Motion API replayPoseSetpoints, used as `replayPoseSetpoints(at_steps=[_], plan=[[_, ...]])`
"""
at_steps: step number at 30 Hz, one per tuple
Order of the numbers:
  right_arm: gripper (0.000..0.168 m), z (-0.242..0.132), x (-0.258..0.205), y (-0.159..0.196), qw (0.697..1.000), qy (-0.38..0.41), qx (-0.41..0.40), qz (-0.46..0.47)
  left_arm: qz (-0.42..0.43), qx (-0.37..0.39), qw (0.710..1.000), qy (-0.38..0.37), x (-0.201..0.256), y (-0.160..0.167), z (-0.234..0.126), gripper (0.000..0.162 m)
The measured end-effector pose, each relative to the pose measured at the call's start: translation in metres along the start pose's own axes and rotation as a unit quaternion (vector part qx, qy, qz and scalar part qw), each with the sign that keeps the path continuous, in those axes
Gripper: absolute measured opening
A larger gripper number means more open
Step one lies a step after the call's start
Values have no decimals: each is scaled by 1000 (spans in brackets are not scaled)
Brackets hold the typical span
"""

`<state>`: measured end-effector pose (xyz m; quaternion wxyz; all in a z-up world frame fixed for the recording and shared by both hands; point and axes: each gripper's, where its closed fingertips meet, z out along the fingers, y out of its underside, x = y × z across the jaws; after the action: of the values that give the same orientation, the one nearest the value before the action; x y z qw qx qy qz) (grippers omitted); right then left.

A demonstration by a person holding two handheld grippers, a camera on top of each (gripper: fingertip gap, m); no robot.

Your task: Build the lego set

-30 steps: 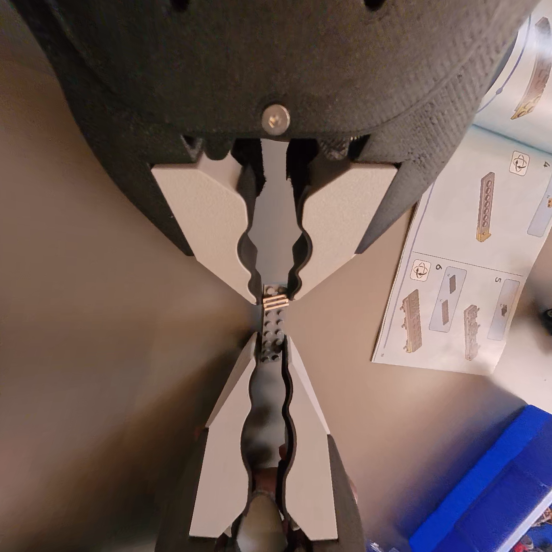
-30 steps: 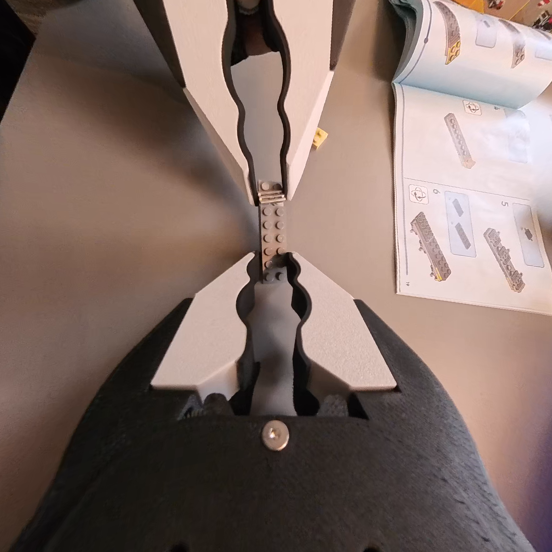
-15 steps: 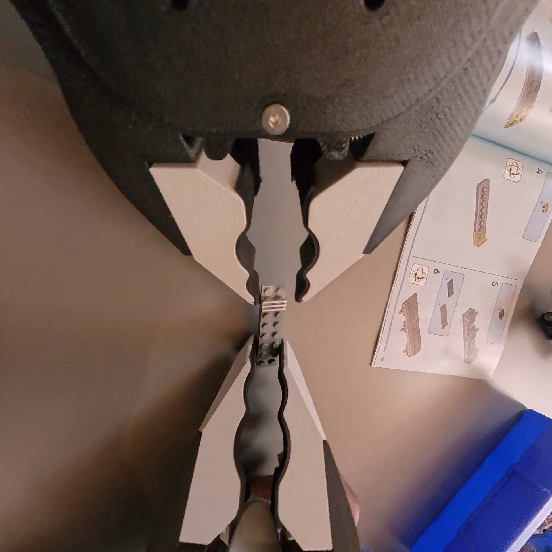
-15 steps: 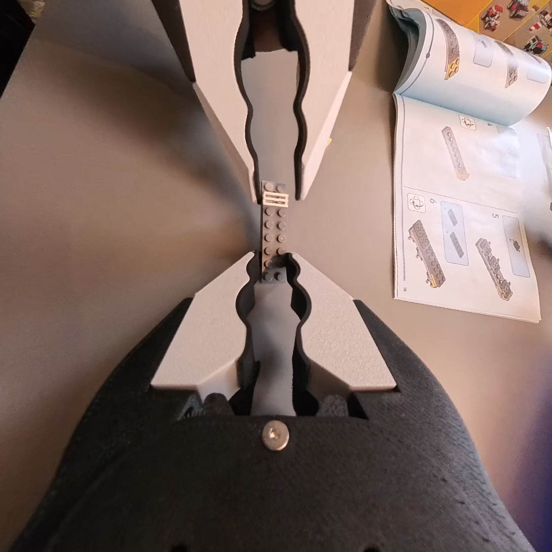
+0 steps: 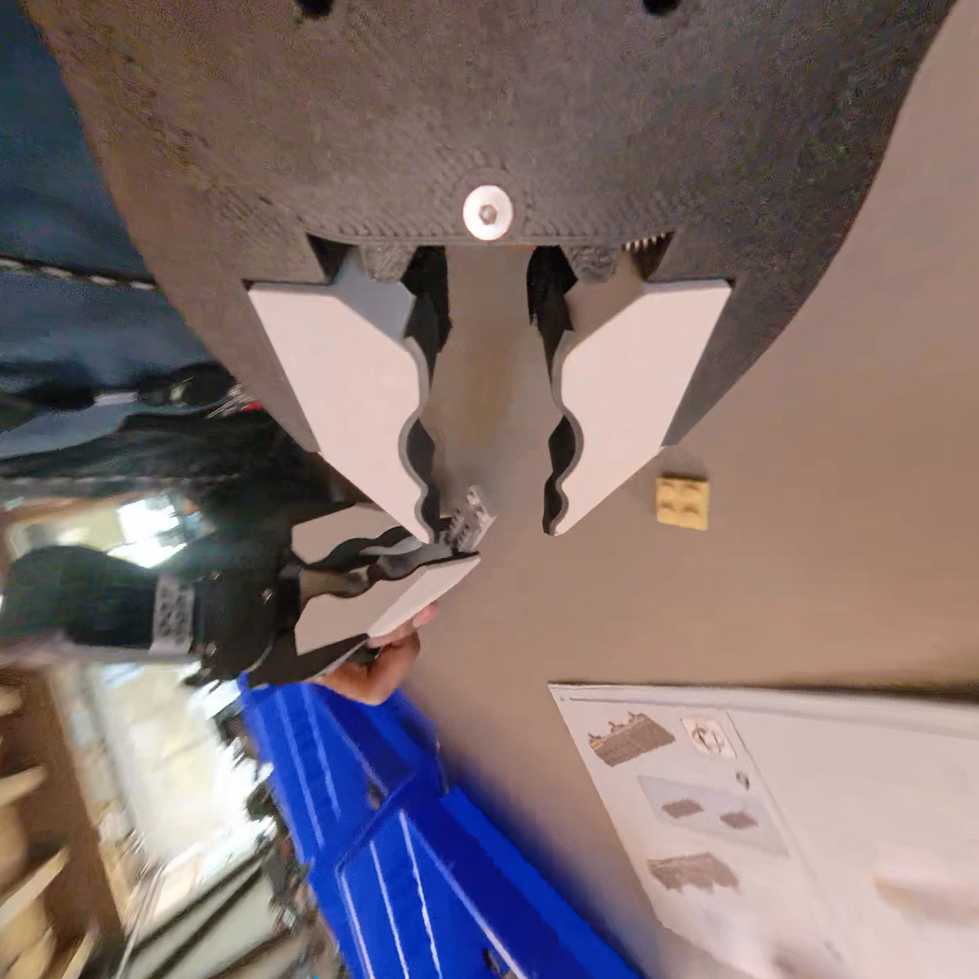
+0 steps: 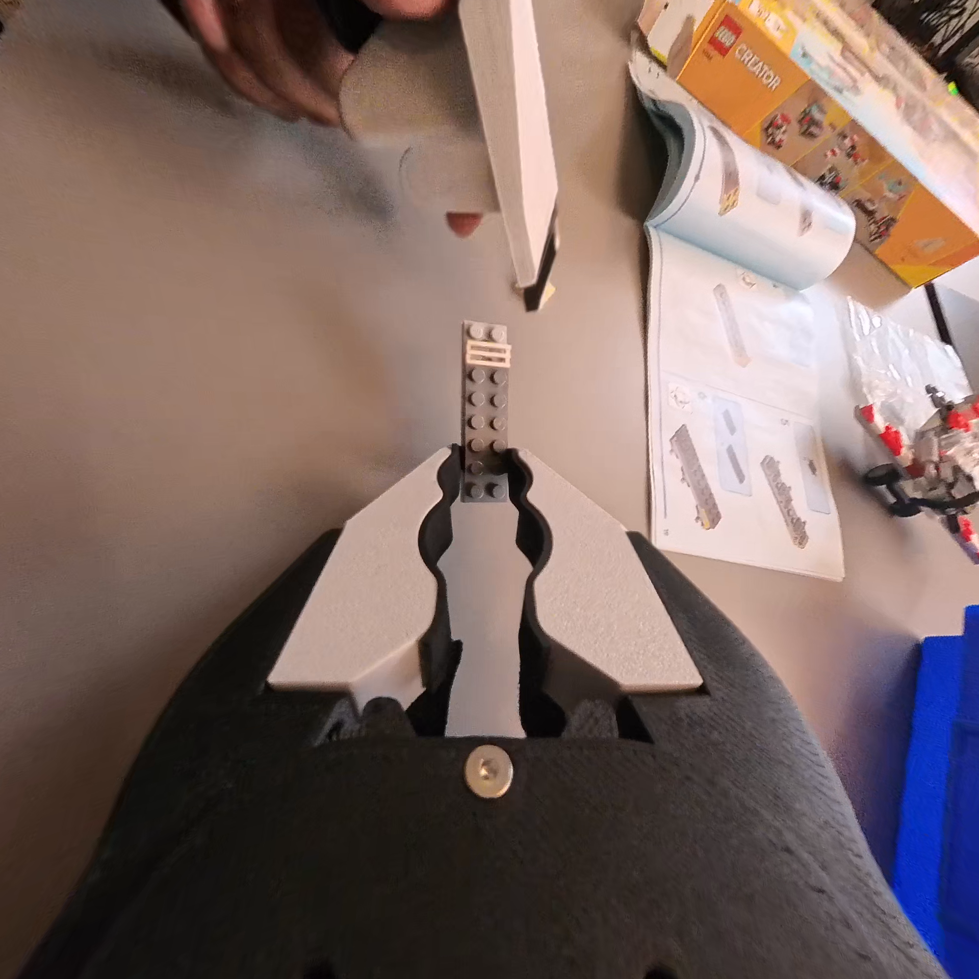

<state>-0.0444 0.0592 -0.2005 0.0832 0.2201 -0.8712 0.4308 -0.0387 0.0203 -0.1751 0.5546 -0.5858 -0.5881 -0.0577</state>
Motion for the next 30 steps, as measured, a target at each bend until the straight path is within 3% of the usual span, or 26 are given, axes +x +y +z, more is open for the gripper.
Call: replayPoseSetpoints(at_steps=[3, 7, 10, 13, 20, 30], plan=[[18, -1, 2, -3, 1000, 17, -2, -20, -74, 17, 997, 32, 5, 5, 3, 40], [18, -3, 4, -5, 999, 32, -5, -38, -110, 24, 992, 64, 14, 8, 8, 40], [18, -6, 5, -11, 998, 46, 0, -52, -109, 21, 991, 69, 18, 10, 12, 33], [18, -11, 8, -19, 995, 65, 14, -68, -99, 22, 992, 74, 22, 9, 14, 12], [18, -19, 14, -27, 989, 103, 26, -102, -86, 44, 991, 92, 32, 1, 11, 8], [18, -12, -1, -12, 999, 23, 12, -43, -184, 33, 976, 114, 24, 18, 20, 8]])
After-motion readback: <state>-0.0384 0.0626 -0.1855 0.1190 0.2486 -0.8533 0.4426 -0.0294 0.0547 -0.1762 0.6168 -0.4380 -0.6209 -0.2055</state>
